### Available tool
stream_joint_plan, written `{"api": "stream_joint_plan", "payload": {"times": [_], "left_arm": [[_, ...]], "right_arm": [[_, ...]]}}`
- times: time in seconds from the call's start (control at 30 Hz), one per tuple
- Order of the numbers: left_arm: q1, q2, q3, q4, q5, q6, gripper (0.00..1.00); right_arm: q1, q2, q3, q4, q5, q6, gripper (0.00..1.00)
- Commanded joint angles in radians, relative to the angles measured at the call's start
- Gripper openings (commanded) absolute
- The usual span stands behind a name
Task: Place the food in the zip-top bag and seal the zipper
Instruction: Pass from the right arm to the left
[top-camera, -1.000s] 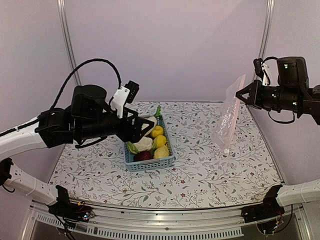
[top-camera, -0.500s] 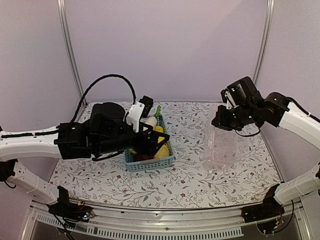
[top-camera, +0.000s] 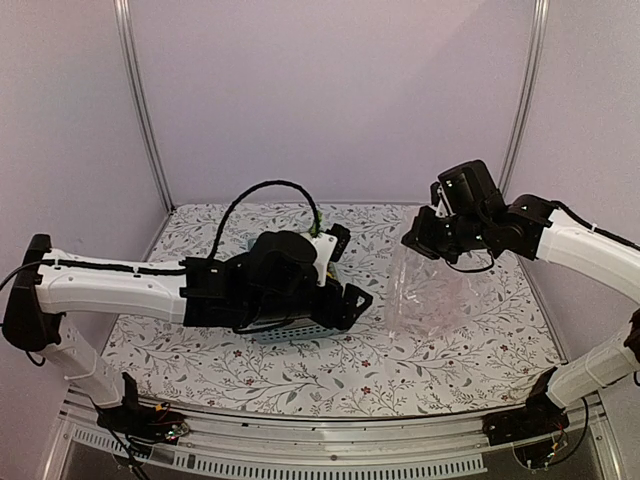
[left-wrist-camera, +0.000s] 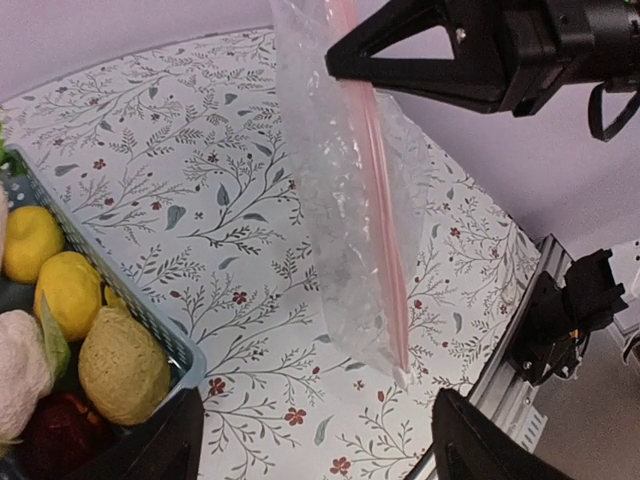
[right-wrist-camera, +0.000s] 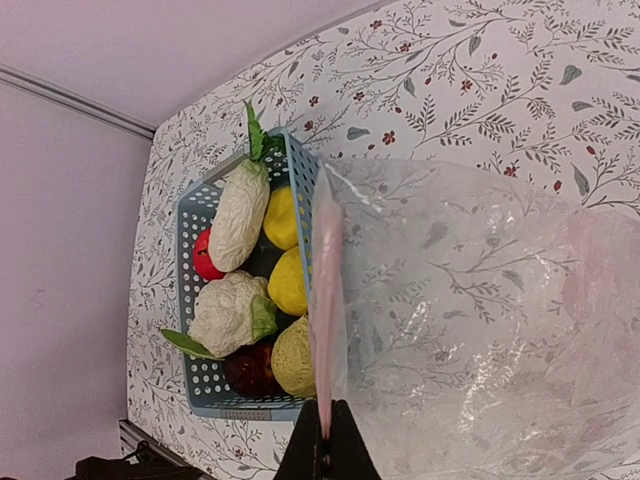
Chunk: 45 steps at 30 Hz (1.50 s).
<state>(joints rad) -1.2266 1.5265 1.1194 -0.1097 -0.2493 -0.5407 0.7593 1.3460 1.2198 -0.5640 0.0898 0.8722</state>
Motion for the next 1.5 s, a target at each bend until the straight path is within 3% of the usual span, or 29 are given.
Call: {"api": "stream_joint_plan", "payload": {"times": [0.0,0.23,0.63,0.73,0.97,1.3,1.47], "left_arm": [[-0.036,0.057,0.072,0.018,0.017,-0.019,0.79],[-0.054,0.127,0.126,0.010,0.015,-0.018,0.79],[-0.054,0.286,0.246,-0.055,-0.022,-0.061,0.70],[-0.054,0.305,0.259,-0.077,-0.047,-0.069,0.64],[-0.047,0.318,0.262,-0.101,-0.072,-0.095,0.34],[-0.023,0.311,0.229,-0.060,-0.022,-0.140,0.18],[-0.014,0.297,0.204,-0.040,-0.007,-0.159,0.02]], "right_arm": [[0.005,0.016,-0.012,0.058,0.005,0.061,0.00],[0.005,0.021,-0.018,0.071,0.021,0.090,0.00],[0.018,0.018,-0.026,0.092,0.025,0.119,0.00],[0.020,0.016,-0.025,0.092,0.021,0.120,0.00],[0.024,0.004,-0.036,0.091,0.023,0.120,0.00],[0.023,-0.017,-0.052,0.090,0.007,0.110,0.00],[0.023,-0.023,-0.059,0.091,-0.009,0.099,0.00]]}}
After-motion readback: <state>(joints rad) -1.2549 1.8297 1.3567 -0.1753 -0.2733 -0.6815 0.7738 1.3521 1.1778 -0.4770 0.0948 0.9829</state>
